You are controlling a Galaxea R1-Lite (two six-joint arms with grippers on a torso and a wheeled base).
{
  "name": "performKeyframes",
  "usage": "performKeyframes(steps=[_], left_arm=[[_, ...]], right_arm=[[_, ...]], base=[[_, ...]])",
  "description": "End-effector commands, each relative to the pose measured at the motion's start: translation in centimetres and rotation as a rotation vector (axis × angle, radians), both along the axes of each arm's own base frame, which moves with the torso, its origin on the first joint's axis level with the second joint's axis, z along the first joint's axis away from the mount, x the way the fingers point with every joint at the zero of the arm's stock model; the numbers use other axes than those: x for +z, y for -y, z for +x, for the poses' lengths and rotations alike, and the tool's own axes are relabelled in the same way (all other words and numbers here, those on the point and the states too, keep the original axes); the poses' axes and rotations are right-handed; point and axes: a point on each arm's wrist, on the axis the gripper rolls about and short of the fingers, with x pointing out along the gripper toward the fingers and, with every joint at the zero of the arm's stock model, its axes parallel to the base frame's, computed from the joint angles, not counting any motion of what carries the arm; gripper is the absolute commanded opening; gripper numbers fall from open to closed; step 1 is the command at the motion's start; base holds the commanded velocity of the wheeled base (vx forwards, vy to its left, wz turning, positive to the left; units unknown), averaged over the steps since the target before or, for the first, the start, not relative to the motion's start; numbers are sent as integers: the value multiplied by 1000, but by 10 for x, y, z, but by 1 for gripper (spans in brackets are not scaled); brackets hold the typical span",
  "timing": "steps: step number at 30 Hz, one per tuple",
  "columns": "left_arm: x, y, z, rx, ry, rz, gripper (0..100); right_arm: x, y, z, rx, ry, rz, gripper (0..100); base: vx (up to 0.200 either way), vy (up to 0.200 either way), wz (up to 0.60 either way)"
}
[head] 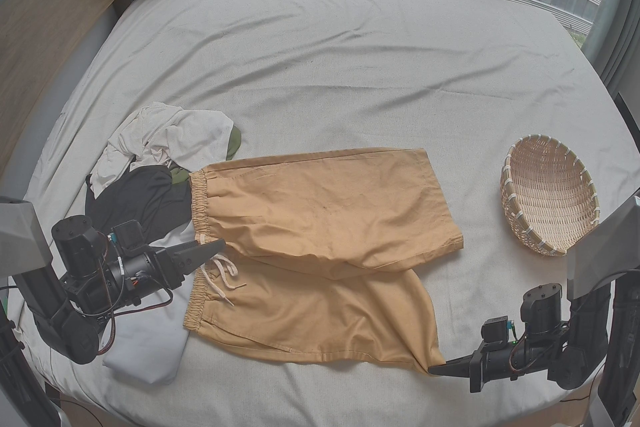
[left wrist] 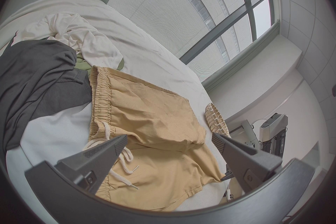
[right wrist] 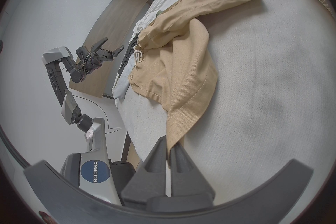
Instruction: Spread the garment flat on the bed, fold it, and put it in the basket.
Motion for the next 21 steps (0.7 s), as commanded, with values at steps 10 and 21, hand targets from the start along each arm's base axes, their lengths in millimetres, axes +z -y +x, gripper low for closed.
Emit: performKeyframes(steps=[10,21], left_arm=[[-1,0,-1,-3,-4,0,100],[-3,3,0,-9,-12,1,100]], right_arm=[[-5,1,-1,-2,-12,-2,100],[-2,-5,27,-67,32,60,100]], base=[[0,0,0],[0,0,0]])
